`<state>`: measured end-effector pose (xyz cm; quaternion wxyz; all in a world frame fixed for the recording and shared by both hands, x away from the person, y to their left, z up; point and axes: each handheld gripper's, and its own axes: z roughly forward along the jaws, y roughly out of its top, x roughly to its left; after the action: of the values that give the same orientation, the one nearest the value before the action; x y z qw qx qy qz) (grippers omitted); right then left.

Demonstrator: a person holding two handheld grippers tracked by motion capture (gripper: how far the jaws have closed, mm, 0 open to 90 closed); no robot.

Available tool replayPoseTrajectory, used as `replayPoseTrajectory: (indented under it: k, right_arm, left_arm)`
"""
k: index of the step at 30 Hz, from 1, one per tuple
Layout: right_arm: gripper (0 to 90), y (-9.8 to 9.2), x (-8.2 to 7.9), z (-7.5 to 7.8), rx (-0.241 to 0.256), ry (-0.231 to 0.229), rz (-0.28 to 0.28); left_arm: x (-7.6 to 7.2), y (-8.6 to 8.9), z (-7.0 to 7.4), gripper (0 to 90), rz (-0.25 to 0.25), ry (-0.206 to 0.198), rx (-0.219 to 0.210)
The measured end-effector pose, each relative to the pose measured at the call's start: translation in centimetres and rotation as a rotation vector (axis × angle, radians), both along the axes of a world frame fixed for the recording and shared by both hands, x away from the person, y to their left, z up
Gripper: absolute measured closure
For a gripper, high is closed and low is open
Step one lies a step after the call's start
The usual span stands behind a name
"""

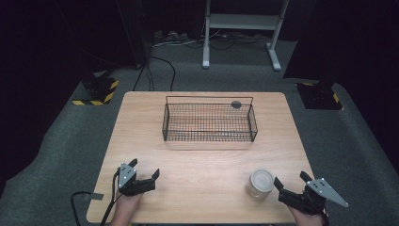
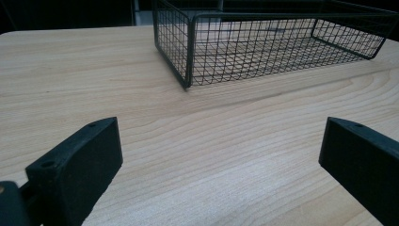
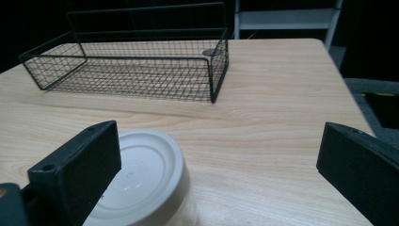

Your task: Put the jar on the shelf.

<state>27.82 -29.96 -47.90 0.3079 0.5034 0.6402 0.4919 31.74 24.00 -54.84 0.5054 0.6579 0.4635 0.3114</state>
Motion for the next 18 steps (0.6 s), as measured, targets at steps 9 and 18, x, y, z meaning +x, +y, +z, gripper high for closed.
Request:
replayPoseTrajectory:
  k: [9, 18]
  right_arm:
    - [0.0, 1.3, 0.3, -0.4, -0.019, 0.042, 0.094]
    - [0.0, 2.3, 0.6, -0.6, -0.025, 0.057, 0.151]
  left_arm:
    - [0.0, 0.0, 0.0, 0.3, -0.003, 0.002, -0.003]
    - [0.0, 0.1, 0.0, 0.3, -0.005, 0.002, -0.005]
